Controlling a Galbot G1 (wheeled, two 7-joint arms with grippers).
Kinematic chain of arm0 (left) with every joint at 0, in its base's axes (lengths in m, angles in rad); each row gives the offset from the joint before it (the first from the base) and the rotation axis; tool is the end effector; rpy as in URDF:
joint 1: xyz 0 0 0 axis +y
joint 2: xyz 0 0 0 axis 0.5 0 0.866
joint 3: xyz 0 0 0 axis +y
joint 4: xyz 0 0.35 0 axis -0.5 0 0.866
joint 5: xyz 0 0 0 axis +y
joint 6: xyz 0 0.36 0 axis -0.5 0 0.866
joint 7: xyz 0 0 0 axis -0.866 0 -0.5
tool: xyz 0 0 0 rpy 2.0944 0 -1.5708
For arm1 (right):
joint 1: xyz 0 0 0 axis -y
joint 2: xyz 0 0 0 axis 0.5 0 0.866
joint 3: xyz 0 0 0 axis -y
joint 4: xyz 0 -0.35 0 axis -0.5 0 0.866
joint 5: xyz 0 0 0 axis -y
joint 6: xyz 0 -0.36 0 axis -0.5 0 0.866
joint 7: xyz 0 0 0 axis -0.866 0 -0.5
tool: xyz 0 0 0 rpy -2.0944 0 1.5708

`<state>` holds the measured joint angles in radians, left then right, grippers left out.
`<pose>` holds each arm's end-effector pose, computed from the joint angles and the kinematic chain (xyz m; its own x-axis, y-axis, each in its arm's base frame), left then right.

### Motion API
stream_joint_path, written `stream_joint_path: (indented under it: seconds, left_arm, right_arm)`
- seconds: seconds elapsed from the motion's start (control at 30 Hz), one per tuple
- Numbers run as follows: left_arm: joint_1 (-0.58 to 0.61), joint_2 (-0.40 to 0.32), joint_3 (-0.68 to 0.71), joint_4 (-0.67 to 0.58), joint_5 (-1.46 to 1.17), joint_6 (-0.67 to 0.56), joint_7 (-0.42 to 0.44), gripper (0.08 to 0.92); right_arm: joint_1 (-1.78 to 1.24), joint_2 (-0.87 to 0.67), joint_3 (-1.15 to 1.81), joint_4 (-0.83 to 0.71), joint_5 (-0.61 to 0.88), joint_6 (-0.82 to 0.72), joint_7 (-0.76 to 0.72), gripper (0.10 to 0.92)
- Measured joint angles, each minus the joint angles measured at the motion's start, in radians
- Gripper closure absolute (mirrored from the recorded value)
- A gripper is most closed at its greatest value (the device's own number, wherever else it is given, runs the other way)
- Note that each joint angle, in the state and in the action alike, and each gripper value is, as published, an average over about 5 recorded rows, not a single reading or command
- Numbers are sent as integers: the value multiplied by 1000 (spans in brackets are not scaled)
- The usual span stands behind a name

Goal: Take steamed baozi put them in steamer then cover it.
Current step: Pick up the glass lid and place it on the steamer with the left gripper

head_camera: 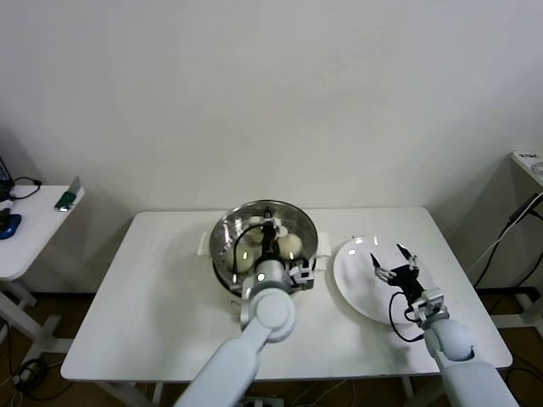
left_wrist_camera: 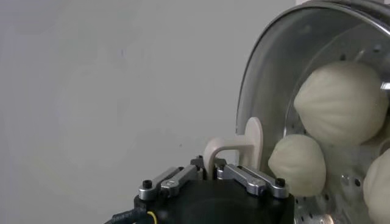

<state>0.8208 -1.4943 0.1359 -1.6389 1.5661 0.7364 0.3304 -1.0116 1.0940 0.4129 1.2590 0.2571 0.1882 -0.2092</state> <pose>0.3532 -0.1945 -0.2689 -0.9955 -0.0800 0.0515 0.0521 -0.0053 0.9986 0.3555 -0.1777 -0.4141 -0.9681 -0.1980 0.1535 -0.2271 0.9524 -0.2035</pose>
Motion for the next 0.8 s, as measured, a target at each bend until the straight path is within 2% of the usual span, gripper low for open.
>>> stream_joint_path:
  seconds: [0.8]
  left_arm:
    - [4, 8, 5, 8, 1, 0, 1, 842]
  right_arm:
    - [0, 6, 4, -8, -12, 6, -6, 203]
